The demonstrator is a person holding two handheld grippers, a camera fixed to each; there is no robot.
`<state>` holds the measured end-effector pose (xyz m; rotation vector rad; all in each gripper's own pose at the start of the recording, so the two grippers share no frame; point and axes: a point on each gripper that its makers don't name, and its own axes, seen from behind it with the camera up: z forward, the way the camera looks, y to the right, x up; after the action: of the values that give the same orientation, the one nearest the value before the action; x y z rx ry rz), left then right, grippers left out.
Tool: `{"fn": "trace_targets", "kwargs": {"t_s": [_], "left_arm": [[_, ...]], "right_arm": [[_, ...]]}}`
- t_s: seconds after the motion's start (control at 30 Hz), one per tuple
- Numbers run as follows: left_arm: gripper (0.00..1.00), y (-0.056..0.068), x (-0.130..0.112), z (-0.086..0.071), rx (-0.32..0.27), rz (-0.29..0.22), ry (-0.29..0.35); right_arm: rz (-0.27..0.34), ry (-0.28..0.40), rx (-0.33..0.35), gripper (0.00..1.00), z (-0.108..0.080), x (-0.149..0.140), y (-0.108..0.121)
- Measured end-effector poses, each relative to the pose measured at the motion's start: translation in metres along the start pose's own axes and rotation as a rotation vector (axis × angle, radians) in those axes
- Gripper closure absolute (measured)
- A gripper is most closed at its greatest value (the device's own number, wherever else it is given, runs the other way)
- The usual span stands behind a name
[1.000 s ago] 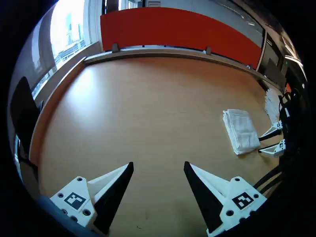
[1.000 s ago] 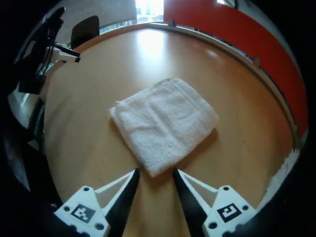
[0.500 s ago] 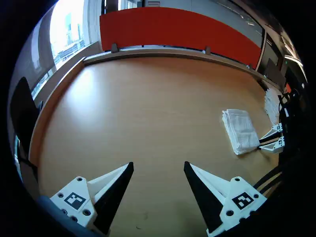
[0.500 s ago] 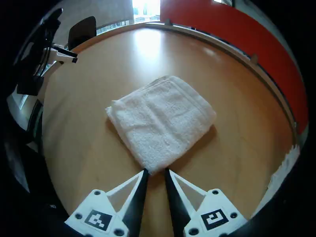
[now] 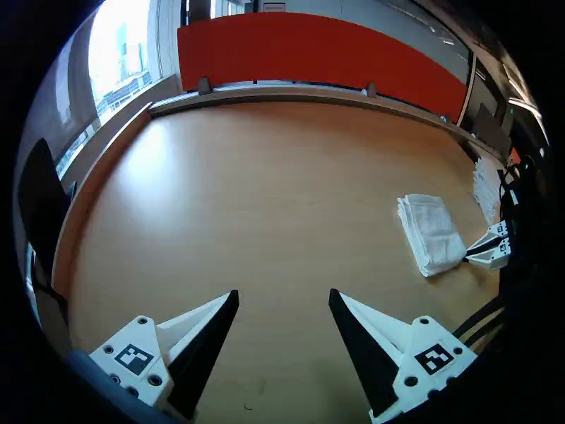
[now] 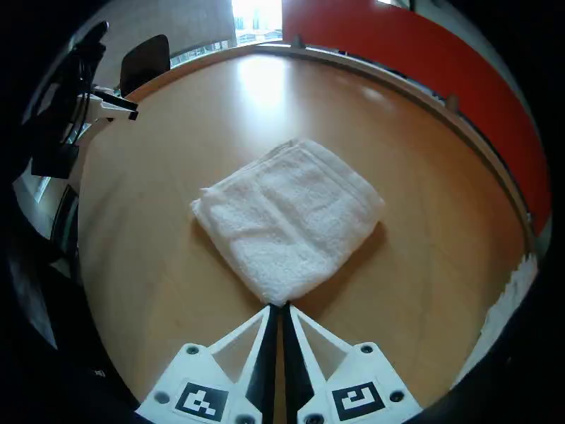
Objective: Fold towel
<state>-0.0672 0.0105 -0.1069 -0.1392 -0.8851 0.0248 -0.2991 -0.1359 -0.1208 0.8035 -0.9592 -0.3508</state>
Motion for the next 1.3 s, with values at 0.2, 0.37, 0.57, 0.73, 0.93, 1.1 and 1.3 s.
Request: {"fn": "trace_targets", "kwargs": {"t_s": [0.2,0.37,0.57,0.73,0.93,1.1,1.3], "left_arm": [[0.05,-0.002,0.001,0.000,0.002,0.001,0.002],[0.05,-0.001,0.005,-0.001,-0.001,-0.002,0.012],[0.05,0.000,0.011,-0.002,-0.005,0.000,0.027],[0.05,0.001,0.016,-0.003,-0.007,0.002,0.041],[0.05,0.001,0.022,-0.005,-0.009,0.004,0.054],[0.05,0.002,0.025,-0.006,-0.012,0.004,0.061],[0.05,0.005,0.027,-0.006,-0.017,0.006,0.063]], "right_arm": [[-0.021,0.050,-0.020,0.96,-0.011,0.024,0.005],[-0.039,0.112,-0.038,0.96,-0.025,0.058,0.012],[-0.069,0.187,-0.060,0.96,-0.046,0.101,0.019],[-0.090,0.243,-0.073,0.96,-0.064,0.134,0.025],[-0.110,0.290,-0.089,0.96,-0.087,0.163,0.032],[-0.115,0.304,-0.108,0.96,-0.100,0.172,0.040],[-0.110,0.306,-0.127,0.96,-0.112,0.174,0.054]]}}
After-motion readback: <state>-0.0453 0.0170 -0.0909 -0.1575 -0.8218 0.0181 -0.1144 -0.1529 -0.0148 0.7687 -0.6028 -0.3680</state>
